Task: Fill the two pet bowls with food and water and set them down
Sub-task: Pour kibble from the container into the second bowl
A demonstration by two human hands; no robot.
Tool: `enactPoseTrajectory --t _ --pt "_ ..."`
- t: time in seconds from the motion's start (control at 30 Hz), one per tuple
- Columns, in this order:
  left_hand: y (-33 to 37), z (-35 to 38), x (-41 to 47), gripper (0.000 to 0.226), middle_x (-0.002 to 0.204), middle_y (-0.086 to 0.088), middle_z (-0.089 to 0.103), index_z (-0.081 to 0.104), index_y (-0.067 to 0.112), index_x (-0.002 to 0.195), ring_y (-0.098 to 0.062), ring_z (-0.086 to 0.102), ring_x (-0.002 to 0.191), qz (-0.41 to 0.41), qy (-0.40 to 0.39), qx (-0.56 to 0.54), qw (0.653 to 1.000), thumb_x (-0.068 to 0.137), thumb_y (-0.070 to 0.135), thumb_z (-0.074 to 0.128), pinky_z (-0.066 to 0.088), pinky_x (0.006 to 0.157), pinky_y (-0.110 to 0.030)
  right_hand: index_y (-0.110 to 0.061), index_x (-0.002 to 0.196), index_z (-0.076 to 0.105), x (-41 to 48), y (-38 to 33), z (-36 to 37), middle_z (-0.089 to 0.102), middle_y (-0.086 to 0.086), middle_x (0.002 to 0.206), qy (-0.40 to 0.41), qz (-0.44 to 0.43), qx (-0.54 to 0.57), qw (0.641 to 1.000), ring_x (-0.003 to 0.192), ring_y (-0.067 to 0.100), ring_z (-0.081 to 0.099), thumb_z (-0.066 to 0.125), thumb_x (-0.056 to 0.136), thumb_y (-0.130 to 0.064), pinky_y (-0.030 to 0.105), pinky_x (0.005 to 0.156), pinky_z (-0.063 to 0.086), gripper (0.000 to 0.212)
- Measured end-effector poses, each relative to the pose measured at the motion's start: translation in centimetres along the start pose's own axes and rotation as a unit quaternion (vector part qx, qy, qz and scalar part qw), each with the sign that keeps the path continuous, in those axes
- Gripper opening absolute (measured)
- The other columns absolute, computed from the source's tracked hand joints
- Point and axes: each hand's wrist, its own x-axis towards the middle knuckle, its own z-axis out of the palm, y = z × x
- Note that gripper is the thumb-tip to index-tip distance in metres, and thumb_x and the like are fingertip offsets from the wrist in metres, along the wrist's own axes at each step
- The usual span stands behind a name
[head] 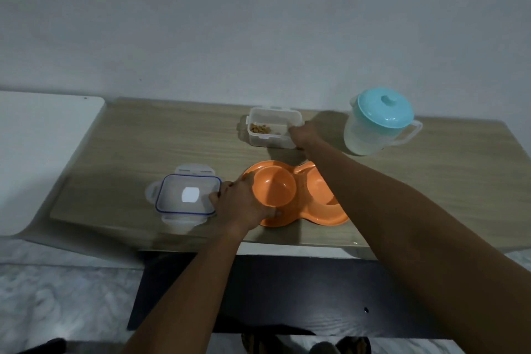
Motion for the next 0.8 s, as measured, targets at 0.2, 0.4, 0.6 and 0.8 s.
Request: enactPoseTrajectory --t 0.2,0.4,0.6,0.8 --pt "-0.1 0.0 0.0 0.1 0.125 0.006 0.06 0.042 0.039 0.136 -0.027 0.043 0.127 -0.002 0.005 0.01 1.0 0.048 0.071 0.077 0.027 0.103 -0.052 -0.011 0.114 0.053 -4.9 -1.5 -1.1 0.06 0.018 0.118 -0.039 0.035 0.061 0.997 0.095 0.035 0.065 0.049 0.094 -0.016 0.05 0.078 0.062 0.022" --pt "-0.2 0.0 0.0 0.108 0.127 0.002 0.059 0.042 0.038 0.136 -0.027 0.042 0.127 -0.012 -0.009 0.006 1.0 0.041 0.073 0.079 0.031 0.101 -0.051 -0.008 0.125 0.054 -8.6 -1.1 -3.9 0.061 0.019 0.124 -0.079 0.05 0.146 0.985 0.098 0.033 0.067 0.043 0.097 -0.004 0.033 0.047 0.06 0.03" --pt "0.2 -0.1 -0.3 0.109 0.124 0.004 0.06 0.042 0.039 0.136 -0.027 0.039 0.127 -0.021 -0.022 -0.011 0.999 0.039 0.072 0.079 0.031 0.1 -0.05 -0.019 0.129 0.048 -11.8 -0.3 -9.2 0.058 0.012 0.111 -0.117 0.022 0.184 0.976 0.092 0.031 0.065 0.043 0.093 0.006 0.039 0.063 0.062 0.045" --pt "0.4 0.5 0.7 0.126 0.128 0.003 0.059 0.037 0.039 0.14 -0.031 0.037 0.128 -0.015 -0.037 -0.007 0.999 0.026 0.082 0.068 0.035 0.103 -0.05 -0.029 0.143 0.045 -13.8 -0.7 -13.6 0.055 0.017 0.13 -0.129 -0.024 0.166 0.977 0.104 0.04 0.066 0.051 0.092 0.004 0.042 0.066 0.064 0.061"
